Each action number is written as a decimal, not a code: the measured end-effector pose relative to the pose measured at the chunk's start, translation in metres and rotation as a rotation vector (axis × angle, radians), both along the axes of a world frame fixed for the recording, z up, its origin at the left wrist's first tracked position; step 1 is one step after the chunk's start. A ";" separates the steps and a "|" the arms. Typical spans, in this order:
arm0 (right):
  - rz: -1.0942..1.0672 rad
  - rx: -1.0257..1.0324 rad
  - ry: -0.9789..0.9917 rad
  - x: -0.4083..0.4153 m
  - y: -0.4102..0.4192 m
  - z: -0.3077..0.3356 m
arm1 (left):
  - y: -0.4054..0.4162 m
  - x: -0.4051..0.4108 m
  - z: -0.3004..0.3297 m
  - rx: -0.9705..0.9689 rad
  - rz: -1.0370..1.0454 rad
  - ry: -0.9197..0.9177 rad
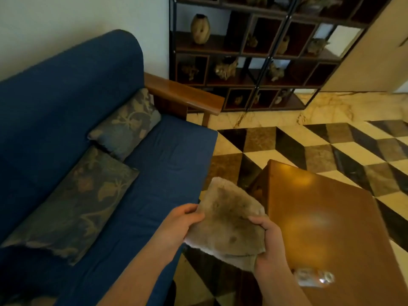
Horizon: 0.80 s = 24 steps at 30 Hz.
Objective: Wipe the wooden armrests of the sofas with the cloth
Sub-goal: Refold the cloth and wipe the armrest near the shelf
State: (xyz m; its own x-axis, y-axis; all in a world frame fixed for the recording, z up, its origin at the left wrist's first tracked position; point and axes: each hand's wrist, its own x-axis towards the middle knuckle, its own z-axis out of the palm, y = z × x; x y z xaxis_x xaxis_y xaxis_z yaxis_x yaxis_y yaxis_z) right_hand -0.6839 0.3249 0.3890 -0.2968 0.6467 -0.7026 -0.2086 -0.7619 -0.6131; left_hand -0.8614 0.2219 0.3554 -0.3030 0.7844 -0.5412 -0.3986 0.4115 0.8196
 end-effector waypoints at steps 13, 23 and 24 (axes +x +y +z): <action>0.052 -0.071 -0.009 -0.053 0.289 -0.023 | 0.292 -0.038 -0.015 -0.158 0.112 0.235; 0.075 -0.102 0.127 -0.089 0.480 -0.012 | 0.469 -0.034 -0.023 -0.184 0.233 0.683; 0.067 -0.118 0.120 -0.097 0.495 -0.015 | 0.484 -0.041 -0.030 -0.197 0.177 0.803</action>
